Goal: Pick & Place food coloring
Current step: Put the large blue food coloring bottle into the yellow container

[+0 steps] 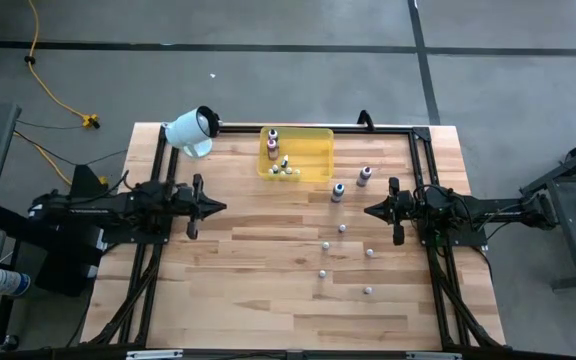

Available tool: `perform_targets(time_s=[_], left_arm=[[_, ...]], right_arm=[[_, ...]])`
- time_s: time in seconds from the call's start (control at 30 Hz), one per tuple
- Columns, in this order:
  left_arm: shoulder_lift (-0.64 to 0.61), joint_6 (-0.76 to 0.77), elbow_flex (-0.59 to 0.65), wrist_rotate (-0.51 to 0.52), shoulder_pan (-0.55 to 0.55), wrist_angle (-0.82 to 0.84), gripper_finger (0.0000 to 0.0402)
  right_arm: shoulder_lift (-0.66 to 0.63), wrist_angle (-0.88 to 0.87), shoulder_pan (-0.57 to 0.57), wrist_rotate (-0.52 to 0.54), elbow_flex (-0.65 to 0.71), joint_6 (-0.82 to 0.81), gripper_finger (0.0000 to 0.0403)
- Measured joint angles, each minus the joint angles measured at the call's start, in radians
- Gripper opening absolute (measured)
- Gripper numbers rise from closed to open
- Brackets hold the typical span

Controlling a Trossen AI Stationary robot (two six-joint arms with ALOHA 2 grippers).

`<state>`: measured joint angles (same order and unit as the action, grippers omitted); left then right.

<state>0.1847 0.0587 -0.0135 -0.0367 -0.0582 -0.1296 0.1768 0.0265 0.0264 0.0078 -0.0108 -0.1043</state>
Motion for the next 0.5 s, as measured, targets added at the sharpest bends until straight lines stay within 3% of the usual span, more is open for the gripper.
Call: perform_targets(time_s=[0.2, 0.5], left_arm=[[-0.051, -0.017, 0.001, 0.047, 0.000, 0.116, 0.0000], [-0.049, -0.055, 0.001, 0.032, 0.000, 0.115, 0.0000]], right_arm=[[0.000, 0.000, 0.000, 0.000, 0.000, 0.000, 0.0000], [0.000, 0.000, 0.000, 0.000, 0.000, 0.000, 0.0000]])
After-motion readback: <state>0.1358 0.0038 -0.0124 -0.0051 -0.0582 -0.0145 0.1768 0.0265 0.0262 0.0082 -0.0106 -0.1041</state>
